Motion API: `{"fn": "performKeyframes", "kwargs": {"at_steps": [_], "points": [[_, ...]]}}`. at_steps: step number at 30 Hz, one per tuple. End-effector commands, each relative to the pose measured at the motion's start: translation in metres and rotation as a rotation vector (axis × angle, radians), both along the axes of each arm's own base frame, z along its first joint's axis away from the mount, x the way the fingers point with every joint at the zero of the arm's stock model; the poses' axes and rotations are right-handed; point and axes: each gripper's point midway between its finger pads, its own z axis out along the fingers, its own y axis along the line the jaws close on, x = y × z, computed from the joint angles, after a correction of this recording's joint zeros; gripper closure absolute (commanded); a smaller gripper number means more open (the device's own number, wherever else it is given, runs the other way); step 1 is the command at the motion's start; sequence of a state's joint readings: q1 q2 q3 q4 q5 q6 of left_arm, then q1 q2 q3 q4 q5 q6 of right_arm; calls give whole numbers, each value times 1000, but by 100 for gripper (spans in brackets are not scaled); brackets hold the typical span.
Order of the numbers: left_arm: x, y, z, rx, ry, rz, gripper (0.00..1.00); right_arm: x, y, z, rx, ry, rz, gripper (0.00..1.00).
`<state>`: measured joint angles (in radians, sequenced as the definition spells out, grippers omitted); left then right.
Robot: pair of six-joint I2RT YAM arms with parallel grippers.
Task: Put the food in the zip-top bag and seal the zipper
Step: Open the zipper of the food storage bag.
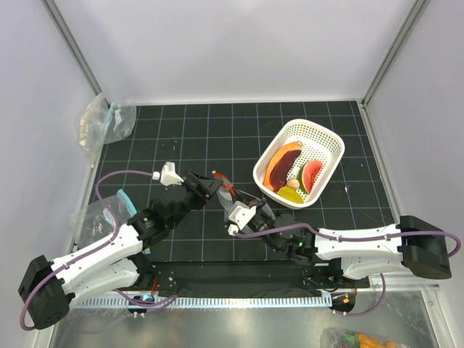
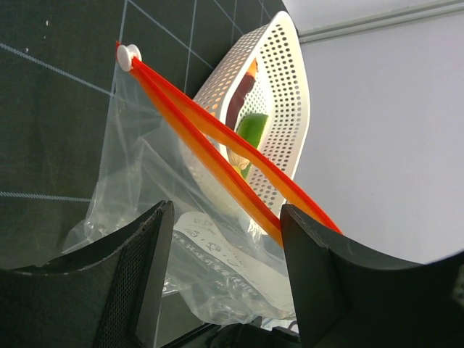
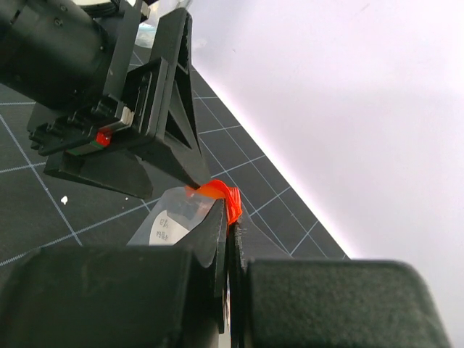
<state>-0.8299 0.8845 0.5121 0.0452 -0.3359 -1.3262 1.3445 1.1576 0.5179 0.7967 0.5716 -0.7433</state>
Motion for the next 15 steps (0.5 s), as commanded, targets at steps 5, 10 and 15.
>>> {"fn": "performKeyframes", "kwargs": {"at_steps": [5, 10, 15], "points": [[4, -7, 11, 5, -14, -19, 34, -5, -2, 22, 80, -21, 23, 97], [6, -12, 6, 20, 2, -32, 33, -9, 3, 19, 64, -16, 50, 97], [7, -14, 0, 42, 9, -39, 33, -13, 7, 18, 66, -8, 73, 97]]}}
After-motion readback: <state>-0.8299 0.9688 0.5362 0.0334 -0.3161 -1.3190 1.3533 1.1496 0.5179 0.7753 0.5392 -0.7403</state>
